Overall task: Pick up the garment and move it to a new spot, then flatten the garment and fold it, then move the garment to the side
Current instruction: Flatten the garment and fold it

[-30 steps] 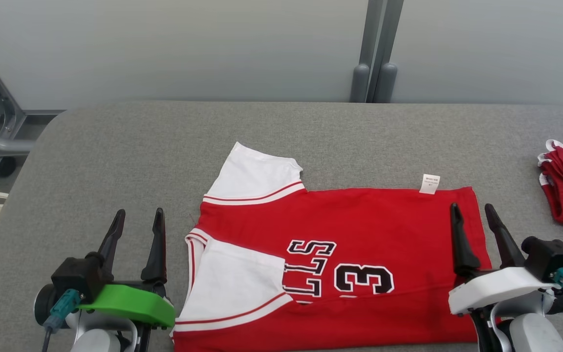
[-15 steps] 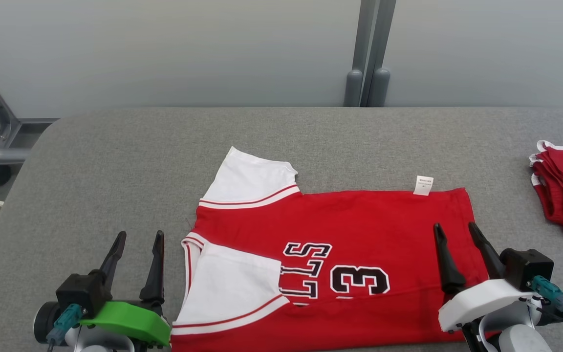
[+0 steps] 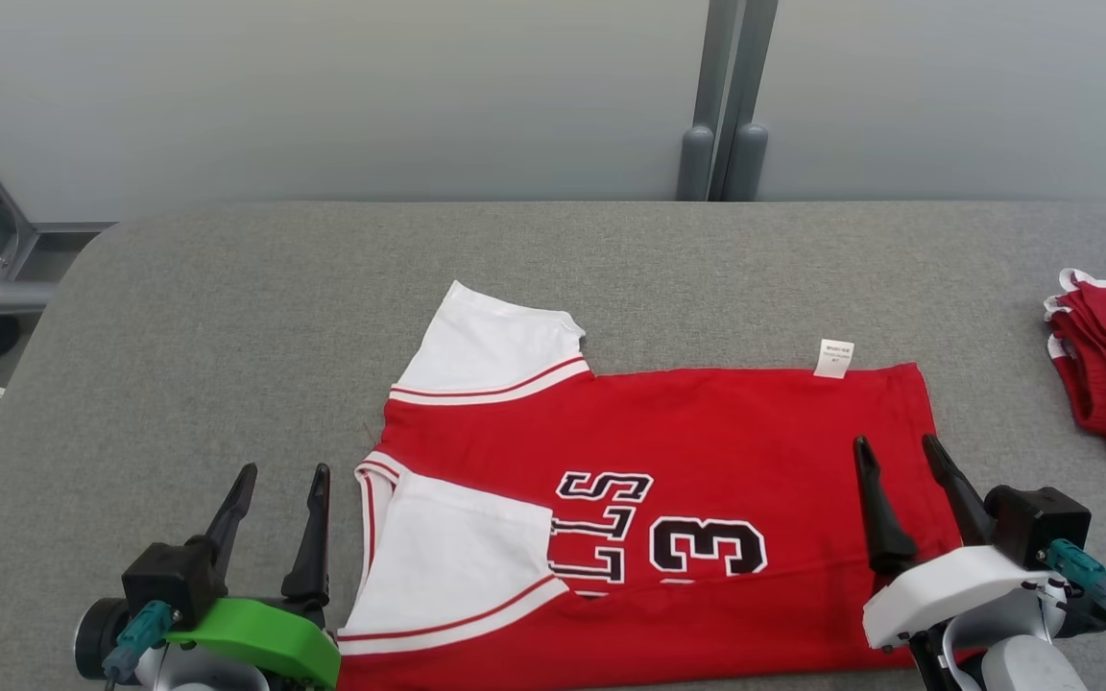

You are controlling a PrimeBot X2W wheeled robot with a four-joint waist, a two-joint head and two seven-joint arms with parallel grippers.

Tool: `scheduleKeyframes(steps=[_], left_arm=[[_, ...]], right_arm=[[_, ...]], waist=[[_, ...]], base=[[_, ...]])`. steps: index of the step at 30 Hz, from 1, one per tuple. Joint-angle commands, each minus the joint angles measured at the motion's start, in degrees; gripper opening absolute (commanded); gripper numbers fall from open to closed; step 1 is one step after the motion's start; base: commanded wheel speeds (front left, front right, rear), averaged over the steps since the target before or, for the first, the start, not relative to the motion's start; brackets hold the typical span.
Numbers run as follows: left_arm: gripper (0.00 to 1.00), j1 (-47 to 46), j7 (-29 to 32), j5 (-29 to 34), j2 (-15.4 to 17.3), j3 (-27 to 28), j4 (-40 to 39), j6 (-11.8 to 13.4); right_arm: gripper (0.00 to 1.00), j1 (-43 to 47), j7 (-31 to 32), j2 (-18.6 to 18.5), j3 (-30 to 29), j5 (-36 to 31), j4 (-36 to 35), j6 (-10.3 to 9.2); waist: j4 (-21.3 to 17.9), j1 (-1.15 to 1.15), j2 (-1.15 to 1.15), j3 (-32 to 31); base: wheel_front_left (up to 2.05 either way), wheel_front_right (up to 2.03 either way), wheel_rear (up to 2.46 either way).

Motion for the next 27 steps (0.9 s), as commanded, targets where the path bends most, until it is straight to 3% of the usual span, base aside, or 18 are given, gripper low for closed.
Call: scheduleKeyframes(steps=[1, 7, 13, 17, 27], left_arm=[[1.00, -0.8, -0.2, 0.5, -0.1, 0.3, 0.3, -0.3], [1.00, -1.2, -0.2, 0.8, -0.7, 0.1, 1.3, -1.0], [1.00, -5.4, 1.3, -0.5, -0.4, -1.5, 3.3, -1.8], [1.00, -12.4, 5.7, -1.6, 0.7, -3.4, 5.7, -2.3], [1.00, -34.3, 22.0, -7.6, 4.8, -9.5, 11.6, -2.7]], right_arm=[[1.00, -0.1, 0.3, -0.2, 0.0, -0.3, -0.2, -0.01], [1.00, -0.3, 1.1, -0.2, 0.0, 0.3, -0.5, -0.01], [1.00, -2.2, 7.0, -0.2, 0.4, -2.9, -1.5, -0.01], [1.00, -5.7, 16.2, -2.4, 3.4, -3.2, -3.9, -0.04], [1.00, -21.6, 42.1, -12.7, 8.5, 0.3, -10.6, -0.02]], waist=[[0.0, 0.00, 0.00, 0.0], [-0.2, 0.00, 0.00, 0.5], [-0.2, 0.00, 0.00, 2.3], [-0.8, 0.00, 0.00, 5.8], [-5.4, 0.00, 0.00, 19.1]], base=[[0.00, 0.00, 0.00], [0.00, 0.00, 0.00], [0.00, 0.00, 0.00], [0.00, 0.00, 0.00], [0.00, 0.00, 0.00]])
